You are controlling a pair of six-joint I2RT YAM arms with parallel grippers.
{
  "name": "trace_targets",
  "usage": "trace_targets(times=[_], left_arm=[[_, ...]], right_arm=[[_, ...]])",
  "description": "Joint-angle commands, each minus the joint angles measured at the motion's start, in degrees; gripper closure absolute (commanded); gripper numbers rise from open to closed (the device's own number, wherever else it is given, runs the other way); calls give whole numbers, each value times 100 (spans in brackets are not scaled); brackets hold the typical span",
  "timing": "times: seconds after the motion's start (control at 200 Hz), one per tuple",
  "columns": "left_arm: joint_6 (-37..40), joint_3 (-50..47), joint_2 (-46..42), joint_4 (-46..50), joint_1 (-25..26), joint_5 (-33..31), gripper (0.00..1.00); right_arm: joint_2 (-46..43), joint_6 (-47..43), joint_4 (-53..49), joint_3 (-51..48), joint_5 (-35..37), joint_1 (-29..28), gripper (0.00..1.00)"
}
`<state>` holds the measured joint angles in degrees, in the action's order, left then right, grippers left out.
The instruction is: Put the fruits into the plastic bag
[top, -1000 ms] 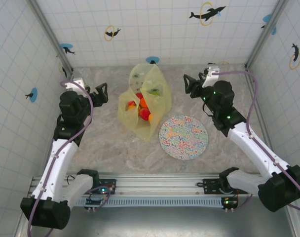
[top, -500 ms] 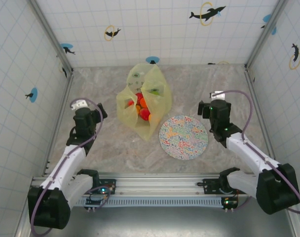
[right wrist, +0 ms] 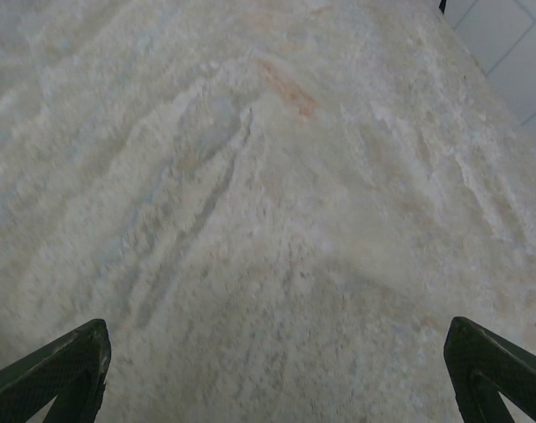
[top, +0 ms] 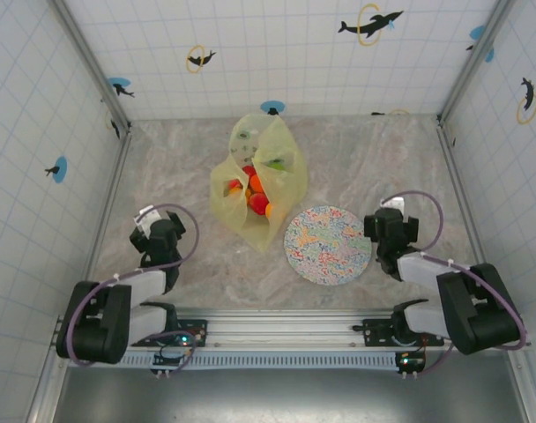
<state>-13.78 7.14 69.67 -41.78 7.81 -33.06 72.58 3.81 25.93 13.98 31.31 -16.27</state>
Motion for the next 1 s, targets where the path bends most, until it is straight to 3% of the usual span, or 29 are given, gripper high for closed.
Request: trace_targets(times=[0.0,0.18,0.335,0.405,0.54,0.626,0.701,0.761,0.831,0.916,0.996], left_arm=[[687,-235,355,-1386,-36,43,3],[1072,-686,792,-2518,-34,254,2],[1336,-1074,1559,-4158,-52,729,2],[1206,-993,1320,-3498,-137,958,2],[1136,-1061,1416,-3630,-356,1532,2],[1199,-1087,1977,-4473,-463,1768,2],[1077,-943,1660,-3533,-499,1865,3],[1070,-930,1831,-3911,-524,1874,2],[1053,-881,1707,-3510,-552,1907,2],[1062,-893,1755,-3641,-558,1901,2],[1053,-895,1741,-3583,-555,1901,2]], right_arm=[[153,-301,1196,-376,-5,57,0],[389,-160,2068,-811,-718,318,1],[579,-80,2564,-898,-1215,561,1],[604,-78,2917,-989,-1486,696,1],[644,-72,3055,-1000,-1868,977,0],[602,-69,3378,-1164,-2081,1142,0],[782,-37,4201,-1496,-2191,1272,1],[1146,52,4961,-1732,-2224,1344,0],[1611,51,5691,-1804,-2220,1355,0],[1374,40,4369,-1335,-2266,1363,0],[1518,24,4855,-1449,-2296,1363,0]])
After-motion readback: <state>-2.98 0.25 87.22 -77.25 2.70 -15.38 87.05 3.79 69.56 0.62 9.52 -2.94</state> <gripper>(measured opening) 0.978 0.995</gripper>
